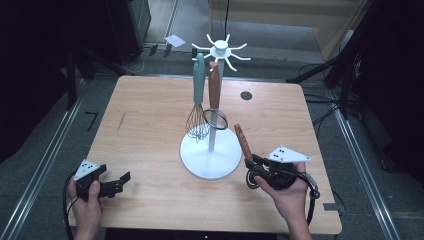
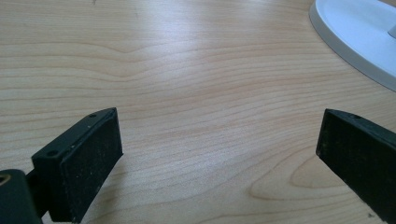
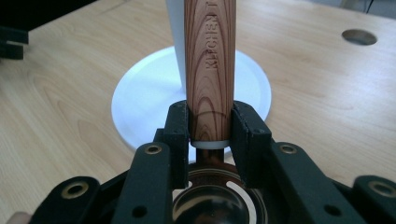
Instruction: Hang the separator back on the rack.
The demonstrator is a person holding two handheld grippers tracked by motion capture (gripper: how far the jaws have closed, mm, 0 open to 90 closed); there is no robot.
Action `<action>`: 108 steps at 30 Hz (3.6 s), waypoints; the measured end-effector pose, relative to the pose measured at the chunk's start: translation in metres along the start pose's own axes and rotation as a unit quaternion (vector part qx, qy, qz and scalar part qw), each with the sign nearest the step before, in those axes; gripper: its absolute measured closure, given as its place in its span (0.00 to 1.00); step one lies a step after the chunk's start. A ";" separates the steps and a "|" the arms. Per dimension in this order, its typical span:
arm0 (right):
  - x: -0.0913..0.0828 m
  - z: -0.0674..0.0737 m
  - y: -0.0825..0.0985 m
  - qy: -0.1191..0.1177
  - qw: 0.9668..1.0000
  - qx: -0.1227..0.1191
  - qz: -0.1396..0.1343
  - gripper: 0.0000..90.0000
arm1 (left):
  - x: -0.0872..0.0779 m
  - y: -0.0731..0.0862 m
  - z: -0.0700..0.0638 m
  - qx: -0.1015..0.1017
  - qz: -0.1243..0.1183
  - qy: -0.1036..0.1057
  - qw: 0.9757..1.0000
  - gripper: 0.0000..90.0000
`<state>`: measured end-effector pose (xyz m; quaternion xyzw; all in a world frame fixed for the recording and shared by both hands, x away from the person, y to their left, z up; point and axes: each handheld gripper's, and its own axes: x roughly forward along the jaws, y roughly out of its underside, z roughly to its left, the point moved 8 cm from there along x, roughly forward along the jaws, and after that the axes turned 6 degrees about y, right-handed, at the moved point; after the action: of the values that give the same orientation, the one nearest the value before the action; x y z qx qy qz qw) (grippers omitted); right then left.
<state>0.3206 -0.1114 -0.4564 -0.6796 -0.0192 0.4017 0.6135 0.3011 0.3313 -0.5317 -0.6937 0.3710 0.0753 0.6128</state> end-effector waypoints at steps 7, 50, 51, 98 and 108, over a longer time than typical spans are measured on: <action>-0.007 -0.003 -0.009 0.019 0.999 0.013 -0.035 0.79 | -0.001 -0.001 -0.001 0.001 -0.009 0.008 1.000 0.00; -0.044 0.024 -0.072 0.030 0.985 0.028 -0.165 0.79 | -0.003 -0.001 -0.002 0.004 -0.016 0.004 1.000 0.00; -0.045 0.026 -0.076 0.029 0.985 0.022 -0.166 0.79 | -0.003 -0.001 -0.002 0.005 -0.015 0.003 1.000 0.00; -0.056 0.052 -0.139 0.035 0.969 -0.003 -0.244 0.79 | -0.003 -0.001 -0.002 -0.001 -0.019 0.005 1.000 0.00; -0.063 0.052 -0.147 0.040 0.965 -0.002 -0.258 0.79 | -0.003 -0.001 -0.001 -0.002 -0.020 0.005 1.000 0.00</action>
<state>0.3169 -0.0653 -0.2948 -0.6681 -0.1699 0.2027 0.6955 0.2994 0.3311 -0.5287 -0.7024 0.3599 0.0605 0.6110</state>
